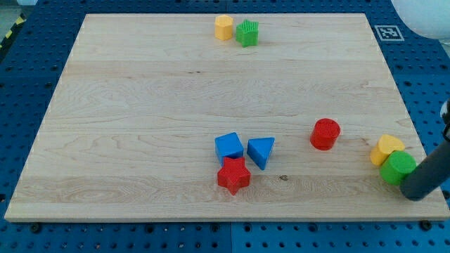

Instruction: Move the green circle closer to the green star

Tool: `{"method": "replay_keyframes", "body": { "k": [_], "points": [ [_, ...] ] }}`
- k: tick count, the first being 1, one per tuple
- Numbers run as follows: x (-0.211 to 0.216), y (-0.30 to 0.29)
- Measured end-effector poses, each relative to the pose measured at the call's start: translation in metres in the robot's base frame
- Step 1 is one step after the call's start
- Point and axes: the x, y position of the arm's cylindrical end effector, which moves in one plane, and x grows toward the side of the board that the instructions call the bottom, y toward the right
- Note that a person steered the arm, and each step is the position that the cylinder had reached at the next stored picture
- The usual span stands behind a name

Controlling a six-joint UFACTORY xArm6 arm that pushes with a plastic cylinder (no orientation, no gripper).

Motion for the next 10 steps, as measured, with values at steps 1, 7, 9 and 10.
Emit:
{"method": "replay_keyframes", "body": {
  "k": [1,7,9,10],
  "points": [
    [-0.014,0.000],
    [-0.129,-0.070],
    [-0.182,-0.108],
    [-0.211,-0.115]
  ]
}}
